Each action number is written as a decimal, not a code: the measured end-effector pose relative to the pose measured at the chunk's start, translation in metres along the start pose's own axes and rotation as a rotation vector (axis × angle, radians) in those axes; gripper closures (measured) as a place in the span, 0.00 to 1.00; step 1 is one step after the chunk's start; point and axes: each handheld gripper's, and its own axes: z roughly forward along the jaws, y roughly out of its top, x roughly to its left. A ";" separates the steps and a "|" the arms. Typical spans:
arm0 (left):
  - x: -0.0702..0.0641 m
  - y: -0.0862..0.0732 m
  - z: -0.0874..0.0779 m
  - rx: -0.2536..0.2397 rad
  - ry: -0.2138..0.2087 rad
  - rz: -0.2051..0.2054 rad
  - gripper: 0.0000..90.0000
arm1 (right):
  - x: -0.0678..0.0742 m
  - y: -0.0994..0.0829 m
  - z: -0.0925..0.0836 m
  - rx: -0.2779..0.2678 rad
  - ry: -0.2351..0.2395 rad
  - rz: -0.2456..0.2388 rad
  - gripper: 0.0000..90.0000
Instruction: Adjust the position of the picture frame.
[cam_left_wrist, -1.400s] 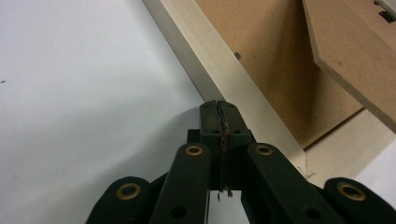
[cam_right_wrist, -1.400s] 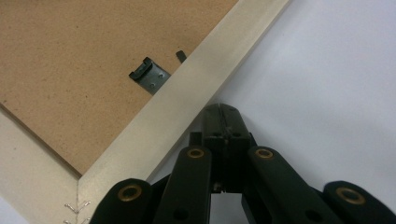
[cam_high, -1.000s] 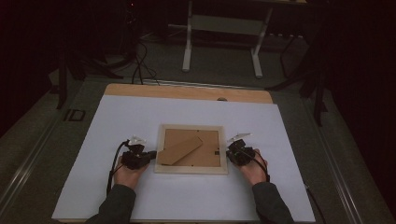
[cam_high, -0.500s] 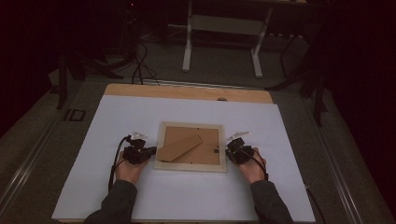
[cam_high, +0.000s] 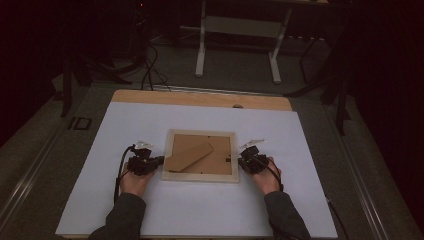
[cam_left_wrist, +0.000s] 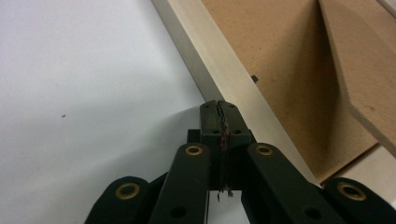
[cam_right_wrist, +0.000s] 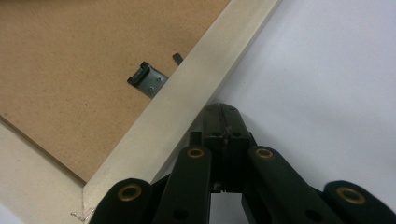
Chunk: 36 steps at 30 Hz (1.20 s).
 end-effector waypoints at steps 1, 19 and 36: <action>0.000 0.000 0.000 0.000 0.000 0.000 0.98 | 0.000 0.000 0.000 0.000 0.000 0.000 1.00; 0.001 0.000 -0.013 -0.020 -0.003 0.001 0.82 | -0.005 -0.014 -0.017 -0.111 0.019 0.091 0.94; 0.008 0.000 -0.031 -0.114 -0.065 -0.040 0.74 | -0.002 -0.022 -0.042 -0.173 0.043 0.087 0.86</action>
